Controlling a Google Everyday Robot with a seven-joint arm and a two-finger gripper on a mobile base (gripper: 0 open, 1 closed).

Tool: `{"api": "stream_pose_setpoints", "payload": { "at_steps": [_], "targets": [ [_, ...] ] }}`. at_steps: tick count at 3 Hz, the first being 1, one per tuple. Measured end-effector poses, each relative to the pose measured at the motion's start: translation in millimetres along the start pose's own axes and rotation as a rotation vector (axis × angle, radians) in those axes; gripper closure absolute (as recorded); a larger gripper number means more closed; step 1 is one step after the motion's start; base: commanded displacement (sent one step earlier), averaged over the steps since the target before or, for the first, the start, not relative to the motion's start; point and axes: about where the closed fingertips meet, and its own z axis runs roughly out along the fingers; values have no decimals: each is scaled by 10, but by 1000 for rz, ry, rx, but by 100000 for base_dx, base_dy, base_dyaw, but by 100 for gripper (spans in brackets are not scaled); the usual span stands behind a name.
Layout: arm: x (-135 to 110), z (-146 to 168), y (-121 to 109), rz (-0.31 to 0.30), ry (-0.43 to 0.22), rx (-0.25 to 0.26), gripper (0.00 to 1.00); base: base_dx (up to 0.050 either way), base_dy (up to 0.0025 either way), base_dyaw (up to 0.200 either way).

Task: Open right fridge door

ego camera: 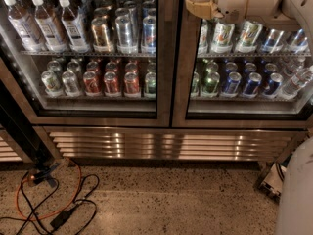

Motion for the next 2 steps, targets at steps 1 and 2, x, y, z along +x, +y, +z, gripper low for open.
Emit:
{"api": "stream_pose_setpoints", "payload": {
  "at_steps": [1,2],
  "targets": [
    [-1,0,-1,0,0,0,100,0,0,0],
    [-22,2,-55,0,0,0,100,0,0,0]
  ]
}}
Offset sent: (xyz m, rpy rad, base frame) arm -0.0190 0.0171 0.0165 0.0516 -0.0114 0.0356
